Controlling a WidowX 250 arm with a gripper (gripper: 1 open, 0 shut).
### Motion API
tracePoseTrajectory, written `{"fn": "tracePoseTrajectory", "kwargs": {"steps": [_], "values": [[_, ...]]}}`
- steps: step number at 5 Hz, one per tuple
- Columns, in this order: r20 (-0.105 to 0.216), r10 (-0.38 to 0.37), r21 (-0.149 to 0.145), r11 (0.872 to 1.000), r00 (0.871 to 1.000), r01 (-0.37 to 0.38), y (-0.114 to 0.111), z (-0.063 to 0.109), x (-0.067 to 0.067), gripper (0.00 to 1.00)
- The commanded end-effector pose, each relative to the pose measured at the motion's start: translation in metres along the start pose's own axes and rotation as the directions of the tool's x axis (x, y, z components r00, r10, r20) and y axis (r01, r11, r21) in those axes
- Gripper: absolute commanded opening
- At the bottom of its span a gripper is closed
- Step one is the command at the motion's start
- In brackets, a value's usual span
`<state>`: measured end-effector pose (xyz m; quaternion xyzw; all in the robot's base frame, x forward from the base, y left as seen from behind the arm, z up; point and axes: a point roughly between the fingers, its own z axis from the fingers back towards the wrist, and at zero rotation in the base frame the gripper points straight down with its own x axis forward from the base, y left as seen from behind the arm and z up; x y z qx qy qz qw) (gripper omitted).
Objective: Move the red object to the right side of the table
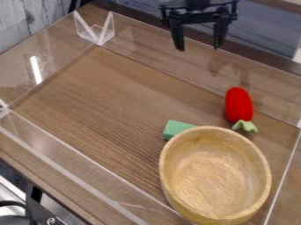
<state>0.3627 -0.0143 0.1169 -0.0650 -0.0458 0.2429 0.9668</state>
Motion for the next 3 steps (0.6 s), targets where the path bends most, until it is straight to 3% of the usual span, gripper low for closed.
{"fn": "tracePoseTrajectory", "kwargs": {"steps": [1, 2, 3], "values": [[0.046, -0.021, -0.011, 1.000, 0.999, 0.021, 0.013, 0.030, 0.009, 1.00], [0.045, -0.026, -0.007, 1.000, 0.999, 0.026, 0.031, 0.045, 0.013, 1.00], [0.057, 0.010, -0.001, 1.000, 0.998, -0.010, 0.038, 0.049, 0.017, 1.00]]}}
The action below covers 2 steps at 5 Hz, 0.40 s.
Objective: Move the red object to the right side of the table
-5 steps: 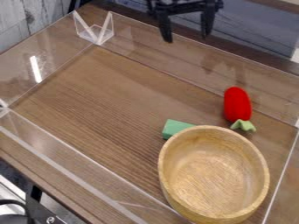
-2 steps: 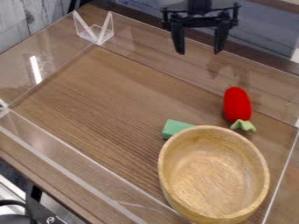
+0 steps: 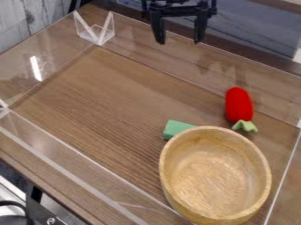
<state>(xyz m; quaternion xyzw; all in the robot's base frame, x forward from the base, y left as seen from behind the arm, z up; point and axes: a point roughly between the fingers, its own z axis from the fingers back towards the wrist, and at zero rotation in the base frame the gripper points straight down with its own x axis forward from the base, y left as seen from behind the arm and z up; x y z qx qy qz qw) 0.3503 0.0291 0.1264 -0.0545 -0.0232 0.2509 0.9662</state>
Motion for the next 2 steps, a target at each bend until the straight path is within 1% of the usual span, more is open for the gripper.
{"fn": "tracePoseTrajectory", "kwargs": {"steps": [1, 2], "values": [[0.095, 0.036, -0.024, 0.999, 0.995, -0.034, -0.0013, 0.0277, 0.0085, 1.00], [0.087, 0.017, -0.013, 1.000, 0.996, -0.016, 0.0058, 0.0206, 0.0120, 1.00]]}}
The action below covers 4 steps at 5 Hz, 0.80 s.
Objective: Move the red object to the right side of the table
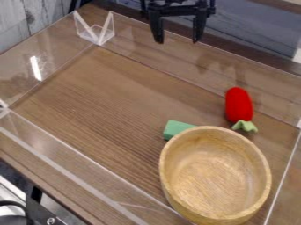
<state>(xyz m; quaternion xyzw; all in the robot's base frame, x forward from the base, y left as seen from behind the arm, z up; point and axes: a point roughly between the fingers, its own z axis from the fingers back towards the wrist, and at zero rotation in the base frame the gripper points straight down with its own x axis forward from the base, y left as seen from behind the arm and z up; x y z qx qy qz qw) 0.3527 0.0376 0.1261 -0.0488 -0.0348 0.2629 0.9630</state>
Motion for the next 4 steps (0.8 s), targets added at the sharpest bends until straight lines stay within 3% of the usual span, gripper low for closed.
{"fn": "tracePoseTrajectory", "kwargs": {"steps": [1, 2, 4], "values": [[0.052, -0.025, -0.008, 1.000, 0.998, 0.025, 0.007, 0.013, 0.010, 1.00], [0.060, 0.018, -0.001, 1.000, 0.998, -0.018, 0.006, 0.002, 0.002, 1.00], [0.056, -0.064, -0.008, 0.998, 0.996, 0.065, -0.005, 0.000, 0.010, 1.00]]}}
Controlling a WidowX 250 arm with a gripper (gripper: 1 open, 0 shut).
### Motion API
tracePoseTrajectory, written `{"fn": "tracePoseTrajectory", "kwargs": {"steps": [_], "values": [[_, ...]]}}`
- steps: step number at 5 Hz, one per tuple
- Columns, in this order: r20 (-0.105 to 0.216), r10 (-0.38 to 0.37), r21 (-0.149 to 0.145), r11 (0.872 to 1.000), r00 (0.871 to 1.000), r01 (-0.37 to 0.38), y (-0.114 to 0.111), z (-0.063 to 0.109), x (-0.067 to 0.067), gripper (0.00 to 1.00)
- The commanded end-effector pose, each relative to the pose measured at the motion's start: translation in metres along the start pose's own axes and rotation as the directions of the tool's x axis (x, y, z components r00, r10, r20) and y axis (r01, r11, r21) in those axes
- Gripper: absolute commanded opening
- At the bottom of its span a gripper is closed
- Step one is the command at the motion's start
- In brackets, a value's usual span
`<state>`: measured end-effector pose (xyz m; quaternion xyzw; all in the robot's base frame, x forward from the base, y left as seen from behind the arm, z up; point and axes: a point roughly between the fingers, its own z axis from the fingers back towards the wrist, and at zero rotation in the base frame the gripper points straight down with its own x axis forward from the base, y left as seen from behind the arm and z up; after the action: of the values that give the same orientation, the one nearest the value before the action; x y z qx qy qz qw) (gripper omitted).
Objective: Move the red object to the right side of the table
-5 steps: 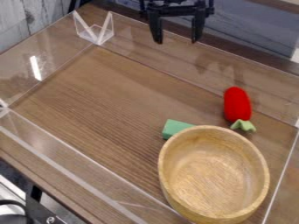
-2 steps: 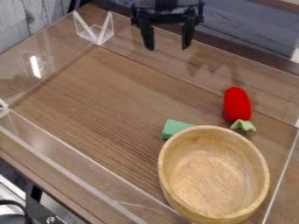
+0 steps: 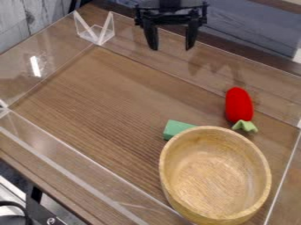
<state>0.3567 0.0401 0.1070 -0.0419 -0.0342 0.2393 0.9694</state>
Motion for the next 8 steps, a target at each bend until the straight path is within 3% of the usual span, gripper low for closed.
{"fn": "tracePoseTrajectory", "kwargs": {"steps": [1, 2, 3, 5, 7, 8], "values": [[0.066, -0.002, -0.022, 1.000, 0.998, 0.003, 0.008, 0.035, 0.016, 1.00], [0.078, 0.019, -0.022, 1.000, 0.997, -0.017, 0.024, 0.049, 0.026, 1.00], [0.085, 0.022, -0.011, 1.000, 0.996, -0.021, 0.025, 0.053, 0.035, 1.00], [0.074, 0.030, 0.032, 0.999, 0.997, -0.032, 0.030, 0.049, 0.038, 1.00], [0.066, 0.078, 0.073, 0.994, 0.995, -0.083, 0.048, 0.031, 0.033, 1.00], [0.061, 0.017, 0.088, 0.996, 0.998, -0.023, 0.061, 0.017, 0.030, 1.00]]}}
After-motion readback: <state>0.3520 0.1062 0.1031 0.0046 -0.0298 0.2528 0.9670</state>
